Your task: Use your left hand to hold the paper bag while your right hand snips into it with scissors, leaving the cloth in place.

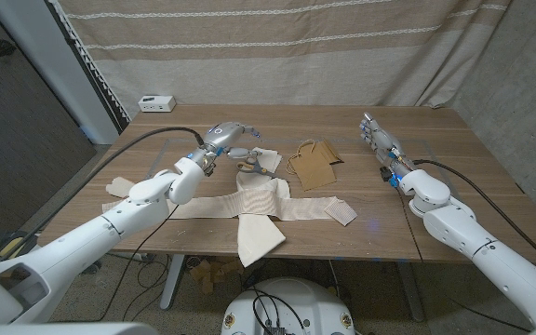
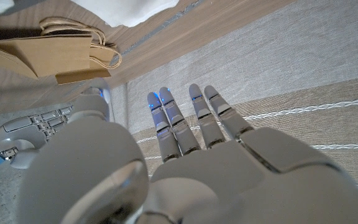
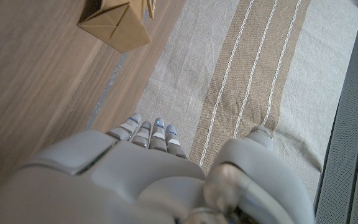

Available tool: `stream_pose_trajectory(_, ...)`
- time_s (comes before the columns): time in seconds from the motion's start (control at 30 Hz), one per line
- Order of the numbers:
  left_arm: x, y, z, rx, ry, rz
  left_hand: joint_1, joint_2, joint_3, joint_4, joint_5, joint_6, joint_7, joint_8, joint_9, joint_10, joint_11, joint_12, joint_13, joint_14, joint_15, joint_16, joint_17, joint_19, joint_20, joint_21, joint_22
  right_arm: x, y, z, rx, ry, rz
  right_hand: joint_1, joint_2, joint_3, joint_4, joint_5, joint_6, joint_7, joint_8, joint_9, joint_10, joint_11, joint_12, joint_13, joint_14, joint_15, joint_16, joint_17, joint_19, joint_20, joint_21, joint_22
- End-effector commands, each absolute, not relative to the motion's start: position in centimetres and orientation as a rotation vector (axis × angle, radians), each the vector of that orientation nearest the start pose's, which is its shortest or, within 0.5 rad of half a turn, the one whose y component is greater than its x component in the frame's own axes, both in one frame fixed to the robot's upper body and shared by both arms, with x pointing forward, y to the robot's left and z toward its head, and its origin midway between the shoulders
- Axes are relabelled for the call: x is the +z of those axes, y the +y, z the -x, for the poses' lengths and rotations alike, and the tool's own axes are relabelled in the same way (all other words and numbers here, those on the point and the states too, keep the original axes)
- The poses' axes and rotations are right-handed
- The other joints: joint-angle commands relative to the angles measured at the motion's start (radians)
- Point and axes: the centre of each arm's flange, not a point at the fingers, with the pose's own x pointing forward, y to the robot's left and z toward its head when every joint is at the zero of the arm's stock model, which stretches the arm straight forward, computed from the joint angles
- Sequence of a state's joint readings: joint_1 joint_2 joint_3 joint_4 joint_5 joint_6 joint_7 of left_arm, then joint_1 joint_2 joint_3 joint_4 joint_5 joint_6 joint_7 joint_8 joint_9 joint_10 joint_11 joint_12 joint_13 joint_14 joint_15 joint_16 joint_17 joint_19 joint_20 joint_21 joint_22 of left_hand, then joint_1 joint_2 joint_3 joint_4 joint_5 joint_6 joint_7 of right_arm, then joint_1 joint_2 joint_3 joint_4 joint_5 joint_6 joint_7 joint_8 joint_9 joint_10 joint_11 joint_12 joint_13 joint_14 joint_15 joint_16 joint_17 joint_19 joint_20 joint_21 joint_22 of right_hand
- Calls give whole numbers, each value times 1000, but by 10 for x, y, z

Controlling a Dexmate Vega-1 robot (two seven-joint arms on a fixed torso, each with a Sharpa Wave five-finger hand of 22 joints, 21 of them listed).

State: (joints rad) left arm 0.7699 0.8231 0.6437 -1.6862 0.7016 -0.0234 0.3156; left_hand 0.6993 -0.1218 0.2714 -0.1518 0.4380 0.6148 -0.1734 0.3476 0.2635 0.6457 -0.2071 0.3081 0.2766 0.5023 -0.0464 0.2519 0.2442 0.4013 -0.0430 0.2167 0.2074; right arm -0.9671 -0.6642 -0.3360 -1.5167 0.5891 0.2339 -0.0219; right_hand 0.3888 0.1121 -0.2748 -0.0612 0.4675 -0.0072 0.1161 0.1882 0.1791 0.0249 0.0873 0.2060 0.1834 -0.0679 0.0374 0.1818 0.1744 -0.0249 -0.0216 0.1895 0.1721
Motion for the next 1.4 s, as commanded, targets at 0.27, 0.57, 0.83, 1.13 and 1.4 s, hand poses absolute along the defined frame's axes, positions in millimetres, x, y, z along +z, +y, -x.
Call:
stream_pose_trajectory(0.27, 21, 203, -594, 108, -980, -1671, -6, -4, 1, 9, -6, 37, 6, 8, -7, 33, -1, 13, 9, 10, -177, 8, 10, 3, -152, 8, 3, -29, -305, -615, 204, -591, 109, 12, -3, -1, -4, 8, 1, 4, 5, 5, -3, -3, 6, 2, -3, -7, 0, 1, 0, -4, 5, 3)
stream_pose_trajectory(0.57, 19, 197, -601, 71, -977, -1728, -7, -6, 2, 9, -5, 19, 6, -2, -10, 26, 0, 9, 13, 15, -177, 10, 13, 0, -149, 9, 4, -31, -307, -612, 196, -590, 107, 12, -3, -1, -3, 8, -1, 3, 4, 5, -3, -2, 6, 2, -3, -5, 0, 1, 0, -2, 5, 3)
stream_pose_trajectory(0.83, 14, 191, -604, 41, -966, -1758, 31, 20, 28, -1, -8, 3, -4, -9, -7, -6, -3, -9, 19, -15, -178, -5, 15, -26, -154, 6, 6, -33, -307, -611, 198, -589, 99, 12, -4, -2, -3, 8, 0, 3, 4, 4, -2, -4, 7, 2, -2, -6, 0, 1, 2, 0, 5, 3)
stream_pose_trajectory(1.13, 10, 184, -607, -21, -942, -1770, 25, 9, 25, 1, -14, -15, -4, -16, -7, -20, -1, -16, 20, -19, -176, -8, 16, -27, -153, 8, 6, -31, -305, -615, 203, -587, 96, 12, -3, -1, -3, 8, 0, 3, 4, 4, -1, -2, 7, 2, -2, -6, 0, 1, 2, 1, 5, 3)
stream_pose_trajectory(1.4, 6, 180, -610, -87, -926, -1785, 11, -5, 18, 5, -18, -32, -6, -23, -5, -39, 0, -25, 22, -22, -175, -11, 17, -26, -147, 10, 5, -31, -304, -616, 205, -589, 95, 12, -2, -1, -2, 8, 0, 3, 4, 4, -2, -1, 6, 2, -3, -6, 0, 1, 2, 4, 4, 4)
